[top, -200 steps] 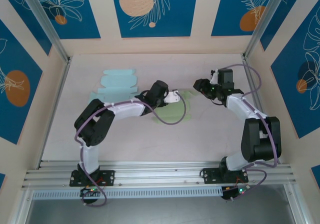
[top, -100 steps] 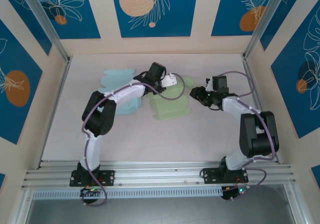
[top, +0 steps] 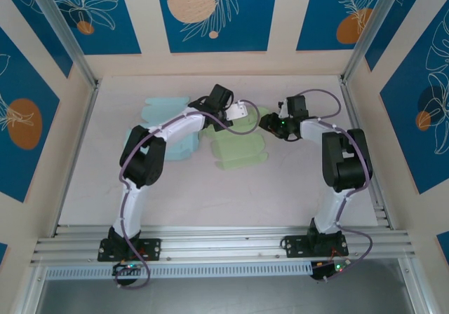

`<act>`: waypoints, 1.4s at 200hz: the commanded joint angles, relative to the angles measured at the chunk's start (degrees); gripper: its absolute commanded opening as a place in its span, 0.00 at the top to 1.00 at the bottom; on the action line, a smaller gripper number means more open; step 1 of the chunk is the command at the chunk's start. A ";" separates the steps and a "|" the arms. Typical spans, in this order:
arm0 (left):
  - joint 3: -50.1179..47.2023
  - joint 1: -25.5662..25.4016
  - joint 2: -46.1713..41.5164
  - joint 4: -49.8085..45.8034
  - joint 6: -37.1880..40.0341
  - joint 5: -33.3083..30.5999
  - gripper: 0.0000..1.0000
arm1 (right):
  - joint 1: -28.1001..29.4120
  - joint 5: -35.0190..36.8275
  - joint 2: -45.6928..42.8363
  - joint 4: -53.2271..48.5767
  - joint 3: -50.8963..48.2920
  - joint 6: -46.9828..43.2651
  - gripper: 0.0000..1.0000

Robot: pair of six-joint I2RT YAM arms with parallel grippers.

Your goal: Fold the paper box

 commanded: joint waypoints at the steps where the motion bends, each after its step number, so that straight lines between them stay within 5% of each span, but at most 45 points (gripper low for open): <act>1: 2.44 1.27 1.57 -0.60 -1.49 0.86 0.55 | 0.66 0.48 2.18 -0.71 2.04 -1.46 0.53; 122: 3.63 1.68 2.13 -1.08 -2.57 2.62 0.56 | 3.09 0.44 9.18 1.08 7.64 -2.79 0.54; 156: 3.21 1.68 1.28 0.25 -3.39 2.13 0.56 | 3.99 2.39 7.75 1.88 6.34 -4.05 0.87; 170: 1.76 1.68 0.10 2.53 -3.56 1.26 0.56 | 4.15 4.20 6.52 1.69 5.47 -4.68 0.93; 241: -1.82 2.37 -3.65 9.70 -3.70 -0.63 0.55 | 4.31 7.06 4.20 0.05 4.24 -7.52 0.97; 280: -1.56 2.44 -3.77 10.63 -3.65 -0.26 0.66 | 4.31 7.37 4.23 -0.48 4.38 -8.31 0.97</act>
